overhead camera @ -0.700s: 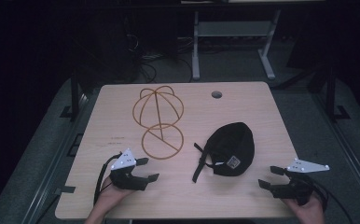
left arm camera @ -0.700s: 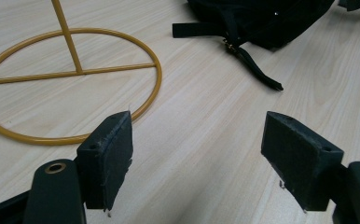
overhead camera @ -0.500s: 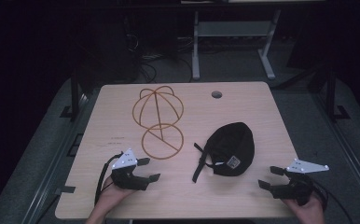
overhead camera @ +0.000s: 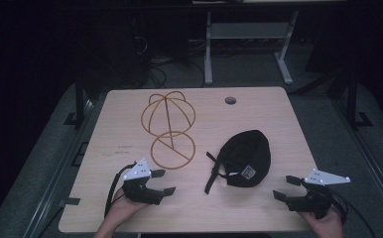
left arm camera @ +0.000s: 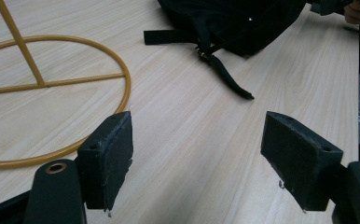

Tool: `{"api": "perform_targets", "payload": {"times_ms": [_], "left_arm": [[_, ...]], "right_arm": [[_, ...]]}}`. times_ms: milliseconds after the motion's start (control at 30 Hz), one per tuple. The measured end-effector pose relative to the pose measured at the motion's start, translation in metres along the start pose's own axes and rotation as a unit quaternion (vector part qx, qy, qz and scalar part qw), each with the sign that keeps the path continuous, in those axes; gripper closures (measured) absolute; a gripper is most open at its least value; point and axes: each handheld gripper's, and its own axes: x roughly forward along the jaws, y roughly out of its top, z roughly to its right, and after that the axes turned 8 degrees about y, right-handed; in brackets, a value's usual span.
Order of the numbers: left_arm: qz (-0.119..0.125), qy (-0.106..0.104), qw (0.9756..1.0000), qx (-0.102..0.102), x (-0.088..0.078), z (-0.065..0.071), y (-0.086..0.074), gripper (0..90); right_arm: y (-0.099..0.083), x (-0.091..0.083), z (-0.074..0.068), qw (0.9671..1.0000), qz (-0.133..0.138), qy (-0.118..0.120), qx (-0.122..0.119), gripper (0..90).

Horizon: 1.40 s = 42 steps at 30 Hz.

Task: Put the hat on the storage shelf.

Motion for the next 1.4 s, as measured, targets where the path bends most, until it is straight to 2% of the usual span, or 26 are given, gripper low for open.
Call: {"api": "perform_targets", "payload": {"times_ms": [200, 233, 300, 500, 667, 733, 833, 867, 900, 1000, 1033, 1067, 1200, 1400], "left_arm": [[-0.001, -0.015, 0.9999, 0.003, 0.004, 0.005, 0.009, 24.6], [-0.009, -0.011, 0.9998, 0.012, 0.006, 0.009, 0.013, 24.5], [-0.013, -0.013, 0.9997, 0.013, 0.007, 0.01, 0.015, 23.4], [-0.011, -0.033, 0.999, 0.028, 0.01, 0.024, 0.032, 22.6], [-0.013, -0.053, 0.997, 0.054, 0.022, 0.038, 0.053, 22.7], [-0.011, -0.059, 0.9968, 0.054, 0.024, 0.041, 0.056, 22.7], [-0.01, -0.079, 0.9948, 0.062, 0.034, 0.051, 0.069, 23.0], [-0.01, -0.079, 0.9948, 0.062, 0.034, 0.051, 0.069, 23.1], [-0.013, -0.085, 0.9936, 0.073, 0.039, 0.057, 0.075, 23.2], [-0.014, -0.092, 0.9925, 0.079, 0.045, 0.061, 0.082, 23.5], [-0.012, -0.099, 0.9913, 0.085, 0.051, 0.067, 0.087, 23.8], [-0.012, -0.099, 0.9913, 0.085, 0.051, 0.067, 0.087, 24.5], [-0.019, -0.112, 0.988, 0.104, 0.067, 0.078, 0.103, 26.9], [-0.033, -0.117, 0.9852, 0.121, 0.086, 0.088, 0.117, 29.6]], "right_arm": [[0.0, -0.001, 0.0, 1.0, 0.006, -0.002, -0.003, 18.6], [0.0, -0.002, 0.0, 1.0, 0.008, -0.002, -0.002, 18.6], [0.0, -0.002, 0.0, 1.0, 0.01, -0.002, -0.002, 18.6], [0.0, -0.001, -0.001, 0.9999, 0.011, 0.001, 0.0, 18.2], [0.001, 0.001, -0.002, 1.0, 0.008, 0.005, -0.003, 18.2], [0.0, 0.0, -0.002, 0.9999, 0.008, 0.006, -0.004, 18.2], [0.001, 0.0, -0.002, 0.9999, 0.011, 0.01, -0.004, 18.2], [0.001, 0.0, -0.002, 0.9999, 0.011, 0.01, -0.004, 18.2], [0.001, -0.001, -0.002, 0.9999, 0.012, 0.01, -0.003, 18.3], [0.001, -0.001, -0.002, 0.9999, 0.012, 0.01, -0.005, 18.2], [0.0, -0.001, -0.001, 0.9998, 0.012, 0.011, -0.006, 18.2], [0.0, -0.001, -0.001, 0.9998, 0.012, 0.011, -0.006, 18.2], [0.0, -0.004, 0.0, 0.9998, 0.016, 0.011, -0.004, 18.2], [0.0, -0.005, 0.001, 0.9998, 0.017, 0.012, -0.004, 18.3]]}}
